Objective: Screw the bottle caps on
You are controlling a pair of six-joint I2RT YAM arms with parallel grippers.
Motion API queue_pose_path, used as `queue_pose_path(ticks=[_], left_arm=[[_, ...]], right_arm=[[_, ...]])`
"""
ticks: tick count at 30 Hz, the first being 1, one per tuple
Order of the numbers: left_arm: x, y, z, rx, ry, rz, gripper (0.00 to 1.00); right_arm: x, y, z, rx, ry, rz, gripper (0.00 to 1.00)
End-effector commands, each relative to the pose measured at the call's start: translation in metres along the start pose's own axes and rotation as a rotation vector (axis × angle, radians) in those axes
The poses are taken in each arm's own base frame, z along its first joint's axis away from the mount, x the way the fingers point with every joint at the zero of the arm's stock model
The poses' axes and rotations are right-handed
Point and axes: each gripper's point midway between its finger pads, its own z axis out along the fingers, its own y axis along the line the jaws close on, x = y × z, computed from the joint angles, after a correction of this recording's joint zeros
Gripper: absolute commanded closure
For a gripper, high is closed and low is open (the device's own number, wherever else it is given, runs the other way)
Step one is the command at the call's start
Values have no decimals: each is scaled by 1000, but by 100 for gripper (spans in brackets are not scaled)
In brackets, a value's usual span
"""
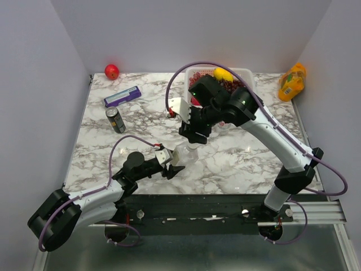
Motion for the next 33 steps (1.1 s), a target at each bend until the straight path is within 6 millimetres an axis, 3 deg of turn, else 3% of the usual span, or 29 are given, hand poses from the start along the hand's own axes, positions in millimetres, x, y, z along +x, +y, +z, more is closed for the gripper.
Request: queue_pose_path(ticks=[1, 6, 13, 26, 33], left_arm=[[-21, -2, 5, 31, -64, 45, 100], [-21, -1, 6, 28, -64, 42, 100], [-26, -2, 5, 32, -73, 41, 100], [-29, -3, 8, 46, -67, 35, 100], [-30, 2, 9, 22, -62, -7, 100]], right_arm=[[2, 21, -38, -34, -48, -39, 27], [15, 46, -36, -144, -81, -161, 9], [13, 37, -18, -134, -74, -188, 1], [13, 39, 10, -226, -41, -243, 1], [18, 39, 9, -226, -23, -245, 0]])
